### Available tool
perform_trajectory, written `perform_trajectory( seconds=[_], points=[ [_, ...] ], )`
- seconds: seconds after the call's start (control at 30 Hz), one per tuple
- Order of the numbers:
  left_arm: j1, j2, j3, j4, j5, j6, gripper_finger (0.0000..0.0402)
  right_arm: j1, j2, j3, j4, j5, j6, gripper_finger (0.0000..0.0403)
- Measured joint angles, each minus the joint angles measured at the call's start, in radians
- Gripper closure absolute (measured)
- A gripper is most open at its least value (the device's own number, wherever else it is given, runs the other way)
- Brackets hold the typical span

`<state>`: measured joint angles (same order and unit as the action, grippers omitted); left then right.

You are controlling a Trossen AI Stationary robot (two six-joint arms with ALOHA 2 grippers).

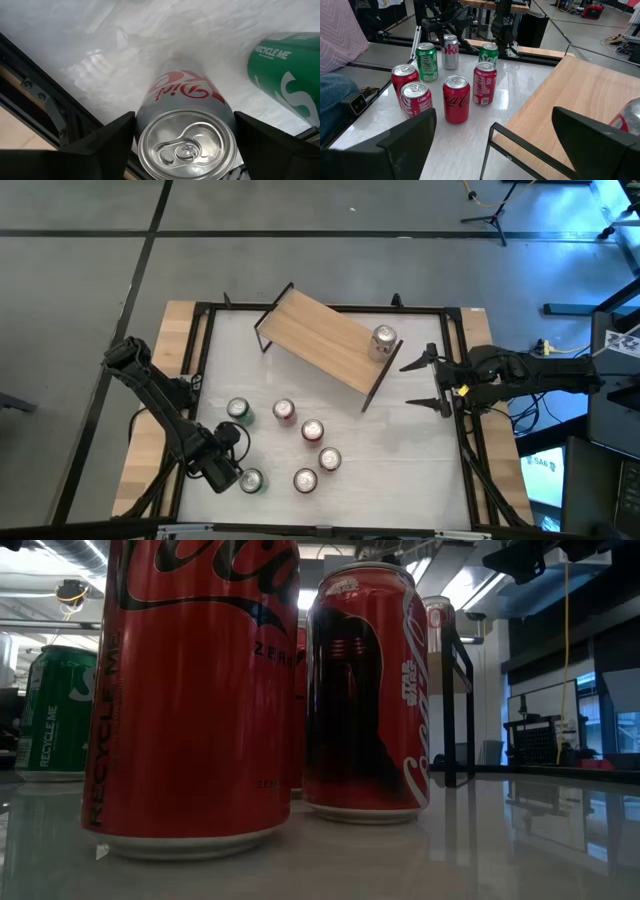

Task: Place canned beverage on shelf
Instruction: Put the red-silver soda can on the shelf aligned with the other red-silver soda can

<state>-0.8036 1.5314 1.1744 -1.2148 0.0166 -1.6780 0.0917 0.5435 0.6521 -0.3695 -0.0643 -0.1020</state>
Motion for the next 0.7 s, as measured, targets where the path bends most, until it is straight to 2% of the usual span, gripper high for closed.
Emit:
perform_trajectory(
  seconds=[0.43,0.7],
  points=[
    [0.007,0.000,0.000,0.000,0.003,-0.013,0.0114,0.000,0.000,0.000,0.000,0.000,0.000,0.0011],
    [0.058,-0.001,0.000,0.000,0.089,0.115,0.0115,0.000,0.000,0.000,0.000,0.000,0.000,0.0011]
  ],
)
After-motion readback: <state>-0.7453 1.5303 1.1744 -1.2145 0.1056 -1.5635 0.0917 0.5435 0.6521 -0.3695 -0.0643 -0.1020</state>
